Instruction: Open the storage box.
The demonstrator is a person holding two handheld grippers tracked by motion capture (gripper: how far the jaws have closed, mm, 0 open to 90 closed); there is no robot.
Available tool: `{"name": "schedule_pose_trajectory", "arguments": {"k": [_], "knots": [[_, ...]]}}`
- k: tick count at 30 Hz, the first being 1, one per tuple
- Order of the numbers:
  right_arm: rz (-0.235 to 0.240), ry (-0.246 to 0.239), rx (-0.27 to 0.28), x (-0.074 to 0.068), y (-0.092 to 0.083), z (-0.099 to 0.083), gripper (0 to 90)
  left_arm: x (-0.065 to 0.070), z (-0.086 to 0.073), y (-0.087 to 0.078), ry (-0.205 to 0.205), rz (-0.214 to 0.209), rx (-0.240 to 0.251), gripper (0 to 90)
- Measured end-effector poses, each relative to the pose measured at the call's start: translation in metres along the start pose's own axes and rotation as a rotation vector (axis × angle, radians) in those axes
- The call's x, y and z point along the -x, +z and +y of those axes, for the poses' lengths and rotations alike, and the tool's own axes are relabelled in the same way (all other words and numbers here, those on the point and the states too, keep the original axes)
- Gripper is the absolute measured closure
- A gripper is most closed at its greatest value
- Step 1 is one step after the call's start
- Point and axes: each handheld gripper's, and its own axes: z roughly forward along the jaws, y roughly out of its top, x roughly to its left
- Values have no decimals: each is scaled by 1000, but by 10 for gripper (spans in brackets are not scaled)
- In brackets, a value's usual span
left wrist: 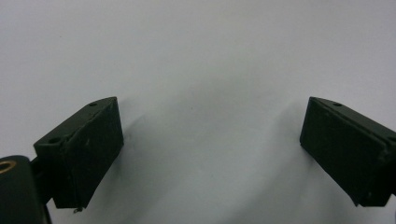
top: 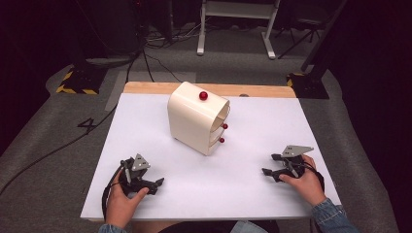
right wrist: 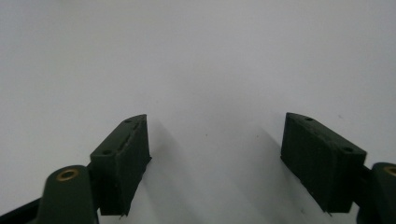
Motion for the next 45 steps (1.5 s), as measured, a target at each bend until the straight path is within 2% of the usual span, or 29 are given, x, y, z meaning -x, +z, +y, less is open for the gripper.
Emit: {"name": "schedule_pose_trajectory", "arguments": {"k": [1, 3, 6, 10, 18, 21, 24, 28, 31, 32, 34, 38, 45], "knots": [[19, 6, -2, 0, -2, 2, 300, 0, 0, 0, 3, 0, -1, 63], [43, 13, 8, -1, -4, 4, 284, 0, 0, 0, 0, 1, 0, 63], [44, -2, 30, -4, -8, 9, 288, 0, 0, 0, -4, 1, -2, 63], [57, -6, 68, -6, -10, 19, 345, 0, 0, 0, -4, 0, 0, 63], [88, -35, 138, -11, -6, 42, 401, 0, -1, 0, 8, 9, 5, 63], [98, -28, 164, -12, -3, 50, 413, 0, 0, 0, 9, 9, 4, 63], [106, -39, 182, -16, 1, 59, 490, 0, 0, 0, 9, 9, 3, 63], [116, -58, 209, -22, 12, 69, 523, 0, 0, 0, 7, 5, 1, 63], [126, -52, 227, -23, 19, 73, 521, 0, 0, 0, 6, 5, 0, 63], [138, -46, 254, -24, 27, 78, 530, 0, 0, 0, 5, 4, 1, 63], [145, -44, 267, -25, 33, 81, 540, 0, 0, 0, 6, 4, 0, 63], [158, -50, 296, -26, 47, 88, 600, 0, 0, 0, 7, 5, 3, 63], [174, -75, 314, -29, 65, 95, 657, 0, 0, 0, 5, 3, 0, 63]]}}
